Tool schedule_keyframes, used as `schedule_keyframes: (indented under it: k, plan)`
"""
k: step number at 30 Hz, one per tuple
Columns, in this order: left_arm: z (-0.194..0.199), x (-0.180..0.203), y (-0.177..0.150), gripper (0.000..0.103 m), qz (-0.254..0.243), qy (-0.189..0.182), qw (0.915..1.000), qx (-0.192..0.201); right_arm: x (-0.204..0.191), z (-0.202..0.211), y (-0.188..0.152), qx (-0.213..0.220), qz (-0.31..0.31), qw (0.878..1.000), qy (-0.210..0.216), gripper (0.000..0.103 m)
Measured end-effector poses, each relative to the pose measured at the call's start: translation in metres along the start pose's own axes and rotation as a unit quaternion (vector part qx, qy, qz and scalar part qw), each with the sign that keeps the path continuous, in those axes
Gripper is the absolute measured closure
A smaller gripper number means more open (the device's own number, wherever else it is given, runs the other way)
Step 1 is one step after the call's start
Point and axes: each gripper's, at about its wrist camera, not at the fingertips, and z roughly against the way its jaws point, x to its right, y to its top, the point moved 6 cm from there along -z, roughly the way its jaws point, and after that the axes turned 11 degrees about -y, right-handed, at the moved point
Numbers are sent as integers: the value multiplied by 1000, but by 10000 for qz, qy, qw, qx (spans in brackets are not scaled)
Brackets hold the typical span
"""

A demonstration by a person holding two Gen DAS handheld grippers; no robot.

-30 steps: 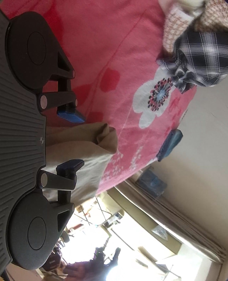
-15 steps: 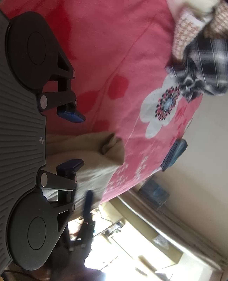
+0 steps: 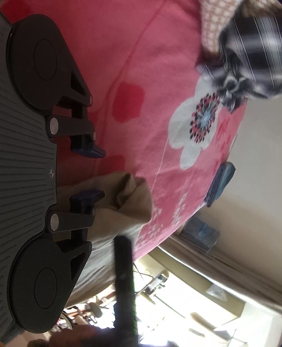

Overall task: Fold clothes
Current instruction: 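Lower the right gripper onto the beige trouser edge and close it, then lift the held trouser edge with the right gripper and fold it over the bundle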

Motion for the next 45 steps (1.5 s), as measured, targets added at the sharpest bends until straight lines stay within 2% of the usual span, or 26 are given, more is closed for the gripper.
schedule_keyframes:
  k: [6, 8, 10, 12, 13, 15, 17, 19, 21, 25, 29, 36, 41, 45]
  plan:
    - [-2, 11, -3, 73, -326, 34, 9994, 80, -25, -18, 4, -70, 531, 9971, -532, 54]
    - [1, 12, -1, 72, -369, 69, 9992, 103, -28, -22, 3, -83, 660, 9951, -730, 63]
    - [7, 9, 1, 73, -323, 112, 9993, 159, -26, -22, 1, -60, 685, 9942, -826, 83]
    - [14, 2, 4, 72, -122, 171, 9994, 260, -22, -19, 1, -38, 626, 9945, -841, 93]
    - [18, -4, 7, 72, 80, 185, 9992, 335, -19, -17, 1, -32, 528, 9953, -806, 94]
    - [25, -18, 11, 73, 555, 176, 9971, 497, -14, -12, 1, 18, 383, 9963, -770, 94]
    - [26, -35, 13, 73, 968, 320, 9931, 573, -9, -7, 1, 76, 248, 9970, -734, 95]
    - [24, -46, 16, 73, 1170, 454, 9903, 588, -7, -3, 2, 137, 170, 9972, -709, 95]
    - [18, -47, 19, 73, 1122, 361, 9913, 584, -5, 0, 1, 186, 118, 9973, -694, 95]
    - [3, -37, 18, 72, 1051, -120, 9935, 423, -2, 2, 1, 229, -61, 9976, -645, 95]
    - [1, -20, 15, 72, 878, -531, 9938, 424, 1, 4, 1, 269, -172, 9977, -606, 95]
    - [-1, -6, 14, 72, 730, -976, 9916, 420, 6, 9, 0, 342, -349, 9975, -505, 95]
    - [-8, 3, 11, 72, 363, -1115, 9929, 190, 8, 13, 1, 367, -418, 9974, -450, 95]
    - [-16, 10, 8, 71, -128, -900, 9958, -54, 7, 14, 2, 403, -431, 9975, -387, 96]
